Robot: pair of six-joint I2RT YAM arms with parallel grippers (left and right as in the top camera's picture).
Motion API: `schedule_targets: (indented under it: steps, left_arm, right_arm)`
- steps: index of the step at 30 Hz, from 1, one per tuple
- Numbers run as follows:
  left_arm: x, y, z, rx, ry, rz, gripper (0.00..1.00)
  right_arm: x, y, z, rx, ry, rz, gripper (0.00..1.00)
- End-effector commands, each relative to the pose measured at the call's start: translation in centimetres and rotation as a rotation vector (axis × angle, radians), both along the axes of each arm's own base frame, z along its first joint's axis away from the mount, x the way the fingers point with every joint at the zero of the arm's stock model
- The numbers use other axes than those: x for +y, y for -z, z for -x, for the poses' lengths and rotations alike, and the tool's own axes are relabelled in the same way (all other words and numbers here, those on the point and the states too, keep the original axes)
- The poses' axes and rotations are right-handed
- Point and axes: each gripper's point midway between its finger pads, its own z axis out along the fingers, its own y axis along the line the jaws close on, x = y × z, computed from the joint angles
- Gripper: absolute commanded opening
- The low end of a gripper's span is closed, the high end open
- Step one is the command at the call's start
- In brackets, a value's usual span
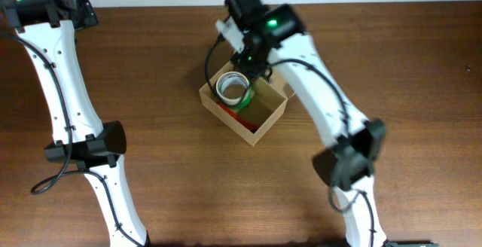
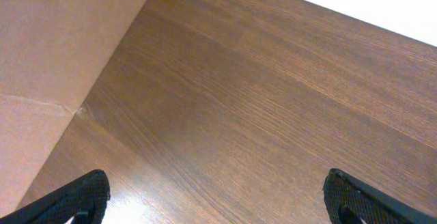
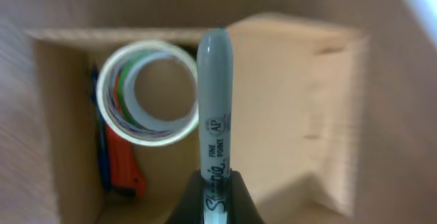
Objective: Pack container
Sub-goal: 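Lower the black marker into the box and open the right gripper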
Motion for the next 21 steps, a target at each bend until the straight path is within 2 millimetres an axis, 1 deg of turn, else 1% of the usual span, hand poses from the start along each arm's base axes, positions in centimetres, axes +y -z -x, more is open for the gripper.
schedule_targets:
  steps: [1,3,5,8,10,14,21]
  left_arm:
    - [0.3,-1.6,0.7,-0.03,-0.003,-0.013,1.0]
    - [0.3,-1.6,0.7,-0.03,-0.003,-0.013,1.0]
    - [0.3,-1.6,0.7,-0.03,-0.003,-0.013,1.0]
    - [0.3,-1.6,0.7,-0.03,-0.003,-0.013,1.0]
    - [0.3,-1.6,0.7,-0.03,-0.003,-0.013,1.0]
    - [0.3,-1.6,0.7,-0.03,-0.003,-0.013,1.0]
    - [0.3,-1.6,0.7,-0.03,-0.003,-0.013,1.0]
  right_arm:
    - [1.4,3.2,0.8,0.116,-0.014,-0.046,0.04]
    - [1.9,4.8,1.3,0.168,-0.021,-0.052,0.04]
    - [2.4,6.0,1.9,0.21,-0.031,-0.06,0.04]
    - [3.1,6.9,2.5,0.247,-0.042,-0.07,0.04]
    - [3.5,7.1,2.9,0.256,-0.046,-0.065,0.04]
    - [4.7,7.8,4.5,0.294,-0.078,-0.064,0.04]
    - [5.9,9.9,7.3,0.357,-0.124,-0.016,0.04]
